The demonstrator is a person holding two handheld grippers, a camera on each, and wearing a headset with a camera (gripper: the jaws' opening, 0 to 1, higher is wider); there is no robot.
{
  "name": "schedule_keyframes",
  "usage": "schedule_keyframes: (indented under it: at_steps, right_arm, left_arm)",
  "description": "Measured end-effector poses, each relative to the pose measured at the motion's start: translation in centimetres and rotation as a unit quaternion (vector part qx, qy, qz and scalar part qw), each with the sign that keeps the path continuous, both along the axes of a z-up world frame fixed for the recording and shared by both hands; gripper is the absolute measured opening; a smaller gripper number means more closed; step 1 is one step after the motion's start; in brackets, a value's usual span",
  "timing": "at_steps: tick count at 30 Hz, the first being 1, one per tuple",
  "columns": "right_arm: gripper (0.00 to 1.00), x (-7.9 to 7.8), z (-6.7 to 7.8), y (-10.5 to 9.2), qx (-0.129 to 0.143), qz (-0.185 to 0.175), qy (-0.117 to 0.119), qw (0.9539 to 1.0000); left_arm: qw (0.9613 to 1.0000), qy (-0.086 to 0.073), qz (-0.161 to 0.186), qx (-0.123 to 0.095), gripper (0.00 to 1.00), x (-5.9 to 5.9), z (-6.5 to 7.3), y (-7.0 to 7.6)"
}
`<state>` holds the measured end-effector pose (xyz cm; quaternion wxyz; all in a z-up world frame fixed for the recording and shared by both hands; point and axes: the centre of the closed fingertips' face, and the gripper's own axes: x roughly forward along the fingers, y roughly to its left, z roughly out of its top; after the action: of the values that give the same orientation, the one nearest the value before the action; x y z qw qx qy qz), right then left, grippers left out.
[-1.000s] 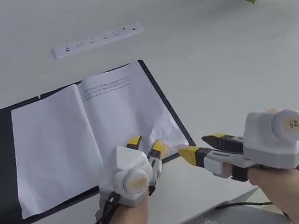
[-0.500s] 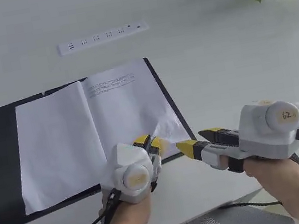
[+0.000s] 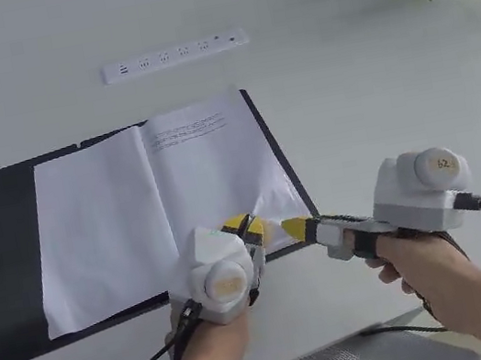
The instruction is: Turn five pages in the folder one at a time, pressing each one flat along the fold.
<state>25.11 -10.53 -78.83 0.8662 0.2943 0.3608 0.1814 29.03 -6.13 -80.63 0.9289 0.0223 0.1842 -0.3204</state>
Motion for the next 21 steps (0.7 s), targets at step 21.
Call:
schedule_keyframes:
  at_steps: [21]
  right_arm:
    - [0.00,0.6,-1.3,-1.0,0.059,-0.083,0.052,0.9935]
  left_arm:
    - [1.0000,0.003,-0.005,0.002,0.05,-0.1,0.1,0.0]
